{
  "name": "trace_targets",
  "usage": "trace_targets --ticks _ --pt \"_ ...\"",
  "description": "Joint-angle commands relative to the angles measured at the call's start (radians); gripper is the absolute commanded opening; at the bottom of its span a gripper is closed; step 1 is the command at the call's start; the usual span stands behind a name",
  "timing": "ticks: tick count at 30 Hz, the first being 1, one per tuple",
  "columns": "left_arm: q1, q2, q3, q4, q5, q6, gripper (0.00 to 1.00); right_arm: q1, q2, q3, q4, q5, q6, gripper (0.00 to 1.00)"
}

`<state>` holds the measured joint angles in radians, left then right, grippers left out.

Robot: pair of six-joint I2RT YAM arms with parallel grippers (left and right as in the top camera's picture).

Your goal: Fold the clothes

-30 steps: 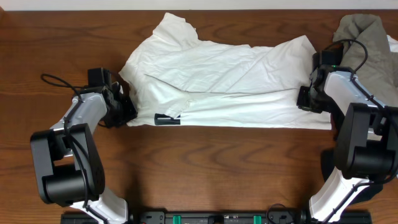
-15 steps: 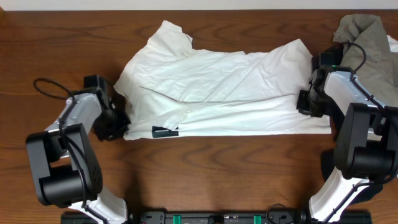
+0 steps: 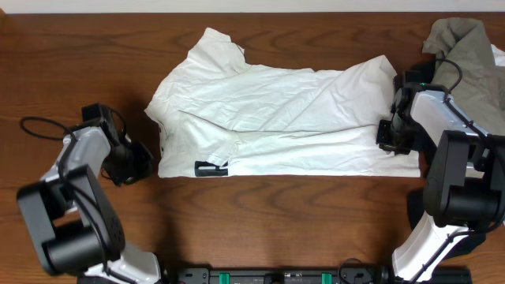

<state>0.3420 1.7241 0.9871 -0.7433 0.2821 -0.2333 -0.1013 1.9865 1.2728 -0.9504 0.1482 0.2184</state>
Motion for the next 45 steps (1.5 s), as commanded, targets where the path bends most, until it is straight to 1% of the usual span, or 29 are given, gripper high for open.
trace_targets --ticks 1,3,6,10,15,20,25,27,30,34,40,42,44,45 --pt "-0.001 -0.141 -0.002 0.020 0.185 0.095 0.21 0.005 0.019 -0.026 -0.007 -0.003 -0.014 0.15" --pt "-0.001 -0.217 -0.002 0.022 0.237 0.109 0.22 0.005 0.019 -0.026 -0.006 -0.003 -0.014 0.15" --pt "-0.004 -0.318 -0.002 0.020 0.249 0.111 0.22 0.005 0.019 -0.026 -0.005 -0.003 -0.014 0.15" --pt "-0.031 -0.354 -0.002 0.015 0.251 0.117 0.23 0.005 0.019 -0.026 -0.005 -0.003 -0.014 0.16" --pt "-0.098 -0.282 -0.036 0.033 0.256 0.117 0.24 0.005 0.019 -0.026 -0.007 -0.003 -0.014 0.16" --pt "-0.166 -0.154 -0.071 0.095 0.261 0.117 0.24 0.005 0.019 -0.026 -0.007 -0.004 -0.014 0.16" --pt "-0.180 -0.024 -0.072 0.126 0.253 0.117 0.24 0.005 0.019 -0.026 -0.008 -0.007 -0.014 0.16" --pt "-0.179 0.022 -0.072 0.123 0.222 0.117 0.24 0.004 0.019 -0.026 -0.008 -0.007 -0.014 0.16" --pt "-0.179 0.077 -0.077 0.109 0.137 0.117 0.24 0.004 0.019 -0.026 -0.010 -0.007 -0.014 0.16" --pt "-0.179 0.109 -0.101 0.105 0.063 0.094 0.24 0.005 0.019 -0.026 -0.011 -0.007 -0.014 0.17" --pt "-0.177 0.113 -0.140 0.077 0.063 0.088 0.24 0.005 0.019 -0.026 -0.050 -0.007 -0.014 0.20" --pt "-0.173 0.113 -0.158 0.057 0.029 0.053 0.23 0.004 0.019 -0.026 -0.061 -0.007 -0.014 0.22" --pt "-0.164 0.113 -0.180 0.044 -0.015 0.025 0.23 0.005 0.019 -0.026 -0.064 -0.007 -0.014 0.23" --pt "-0.157 0.113 -0.190 0.041 -0.014 0.025 0.23 0.005 0.019 -0.026 -0.064 -0.007 -0.014 0.23"
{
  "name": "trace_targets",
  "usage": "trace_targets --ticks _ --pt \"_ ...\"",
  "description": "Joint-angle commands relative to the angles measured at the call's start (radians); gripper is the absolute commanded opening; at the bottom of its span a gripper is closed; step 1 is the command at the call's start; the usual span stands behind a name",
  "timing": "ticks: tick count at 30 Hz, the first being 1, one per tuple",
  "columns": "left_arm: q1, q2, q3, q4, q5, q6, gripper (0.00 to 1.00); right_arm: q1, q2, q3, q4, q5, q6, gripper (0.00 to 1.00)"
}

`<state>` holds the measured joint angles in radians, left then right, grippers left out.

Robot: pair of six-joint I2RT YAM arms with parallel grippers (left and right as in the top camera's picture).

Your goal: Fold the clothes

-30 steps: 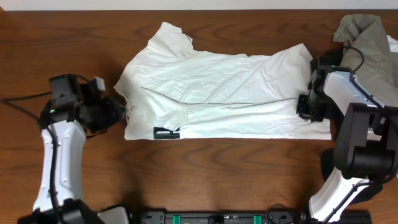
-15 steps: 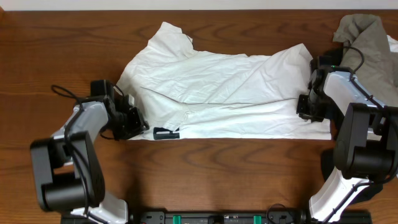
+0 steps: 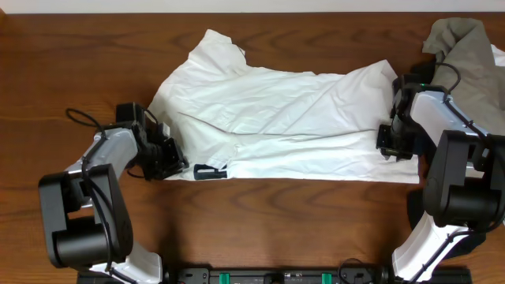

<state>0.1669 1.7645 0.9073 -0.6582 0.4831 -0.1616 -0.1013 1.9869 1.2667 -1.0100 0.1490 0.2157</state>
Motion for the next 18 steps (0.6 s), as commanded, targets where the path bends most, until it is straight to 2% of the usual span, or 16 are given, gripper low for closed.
trace_targets --ticks 1,7,18 --pt "0.026 0.072 -0.122 -0.048 -0.215 -0.054 0.23 0.005 0.018 -0.019 -0.004 -0.008 -0.011 0.23" --pt "0.084 0.072 -0.179 -0.059 -0.203 -0.065 0.23 0.004 0.018 -0.019 -0.004 -0.008 -0.011 0.24" --pt "0.155 0.072 -0.178 -0.077 -0.204 -0.091 0.22 0.005 0.018 -0.019 -0.039 -0.008 -0.003 0.21"
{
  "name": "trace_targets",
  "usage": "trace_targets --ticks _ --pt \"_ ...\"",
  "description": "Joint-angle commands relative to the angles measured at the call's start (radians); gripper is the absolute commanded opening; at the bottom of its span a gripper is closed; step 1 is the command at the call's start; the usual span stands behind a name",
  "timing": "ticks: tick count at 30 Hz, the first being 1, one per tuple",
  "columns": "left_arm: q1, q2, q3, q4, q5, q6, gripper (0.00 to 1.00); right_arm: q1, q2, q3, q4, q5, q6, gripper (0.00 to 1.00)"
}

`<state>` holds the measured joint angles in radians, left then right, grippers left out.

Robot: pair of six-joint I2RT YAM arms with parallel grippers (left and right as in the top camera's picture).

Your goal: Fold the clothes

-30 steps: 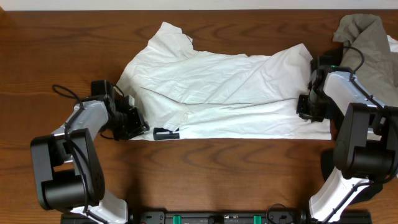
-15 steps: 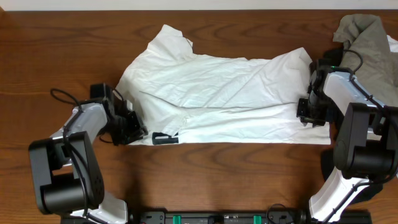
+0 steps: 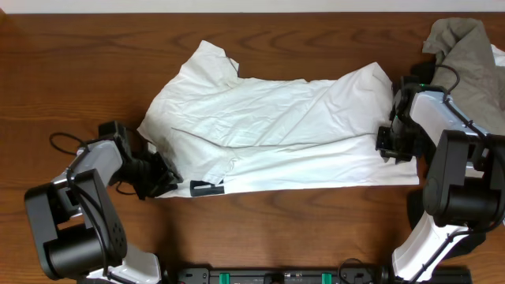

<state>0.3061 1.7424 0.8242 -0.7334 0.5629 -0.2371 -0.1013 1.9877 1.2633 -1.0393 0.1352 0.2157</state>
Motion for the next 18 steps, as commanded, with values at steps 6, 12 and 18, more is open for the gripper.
trace_targets --ticks 6,12,18 --pt "0.019 0.090 -0.095 -0.002 -0.288 -0.016 0.22 0.005 0.018 -0.016 -0.064 0.002 0.058 0.21" --pt "0.032 0.082 -0.095 -0.002 -0.287 -0.023 0.21 0.008 0.017 -0.016 -0.060 -0.012 0.068 0.18" --pt "0.031 -0.023 -0.095 -0.005 -0.283 -0.022 0.22 0.030 -0.058 -0.004 -0.044 -0.012 0.068 0.19"
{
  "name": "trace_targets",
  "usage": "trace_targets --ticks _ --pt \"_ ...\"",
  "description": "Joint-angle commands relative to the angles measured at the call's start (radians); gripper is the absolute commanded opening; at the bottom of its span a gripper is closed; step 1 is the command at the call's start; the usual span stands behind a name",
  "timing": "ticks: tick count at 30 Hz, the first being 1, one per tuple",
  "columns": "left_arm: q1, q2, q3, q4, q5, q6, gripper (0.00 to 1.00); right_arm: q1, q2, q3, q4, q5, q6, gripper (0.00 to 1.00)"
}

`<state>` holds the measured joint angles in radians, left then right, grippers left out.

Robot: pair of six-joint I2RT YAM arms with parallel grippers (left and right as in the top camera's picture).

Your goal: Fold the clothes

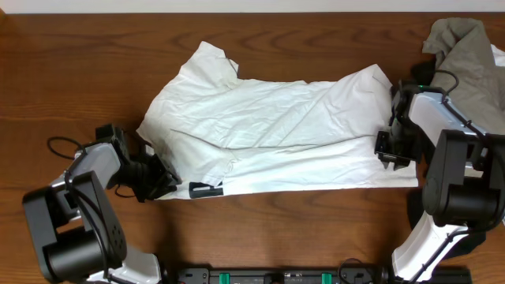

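Note:
A white shirt (276, 126) lies spread and creased across the middle of the table, with a dark label (205, 188) at its near hem. My left gripper (163, 180) is low at the shirt's near left corner, its fingers closed on the cloth edge. My right gripper (385, 150) sits on the shirt's right edge and looks closed on the cloth there, though its fingertips are mostly hidden under the wrist.
A heap of olive-grey clothing (465, 55) lies at the far right, behind the right arm. Bare wooden table (79, 63) surrounds the shirt. Both arm bases stand at the near edge.
Little has changed. My left gripper stays at the shirt's near left corner, and my right gripper has shifted slightly toward the near edge on the shirt's right side.
My left gripper first stood off the cloth to the left while my right gripper rested at the right edge. Then the left gripper was at the shirt's near left corner. After that the shirt's left side lay shifted left and nearer, and it stays so now.

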<state>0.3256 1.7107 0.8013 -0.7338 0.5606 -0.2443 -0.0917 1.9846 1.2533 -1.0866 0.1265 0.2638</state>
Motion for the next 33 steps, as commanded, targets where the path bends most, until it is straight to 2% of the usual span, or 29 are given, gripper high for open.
trace_targets --ticks 1,5,7,8,9,10,13,18,22,26,28,33 --pt "0.011 -0.030 -0.072 -0.010 -0.280 -0.016 0.22 0.022 -0.079 0.011 0.005 -0.002 0.016 0.19" --pt "0.011 -0.204 -0.072 -0.025 -0.222 -0.012 0.26 0.022 -0.211 0.039 0.014 0.002 0.016 0.21" --pt "0.008 -0.305 -0.072 -0.025 -0.203 -0.012 0.31 0.021 -0.290 0.048 0.039 0.000 0.016 0.28" --pt "0.008 -0.350 -0.072 -0.023 -0.194 -0.012 0.40 0.021 -0.322 0.048 0.061 0.000 0.016 0.40" --pt "0.005 -0.409 -0.072 -0.016 -0.185 -0.012 0.53 0.021 -0.361 0.048 0.093 -0.002 0.015 0.48" --pt "0.002 -0.449 -0.072 -0.009 -0.176 -0.012 0.64 0.021 -0.387 0.048 0.120 -0.010 0.006 0.49" --pt "-0.014 -0.550 -0.071 0.025 -0.147 -0.012 0.74 0.021 -0.439 0.048 0.199 -0.092 -0.038 0.47" --pt "-0.059 -0.567 -0.037 0.054 -0.123 -0.011 0.74 0.021 -0.428 0.048 0.257 -0.204 -0.046 0.44" --pt "-0.126 -0.529 0.069 -0.010 -0.133 0.061 0.74 0.022 -0.428 0.065 0.275 -0.206 -0.078 0.46" --pt "-0.192 -0.444 0.270 -0.096 -0.243 0.070 0.77 0.022 -0.427 0.133 0.227 -0.206 -0.108 0.49" --pt "-0.211 -0.375 0.389 -0.134 -0.248 0.093 0.81 0.022 -0.425 0.181 0.186 -0.208 -0.128 0.52" --pt "-0.230 -0.152 0.677 -0.193 -0.248 0.153 0.83 0.022 -0.419 0.301 0.061 -0.209 -0.173 0.60"
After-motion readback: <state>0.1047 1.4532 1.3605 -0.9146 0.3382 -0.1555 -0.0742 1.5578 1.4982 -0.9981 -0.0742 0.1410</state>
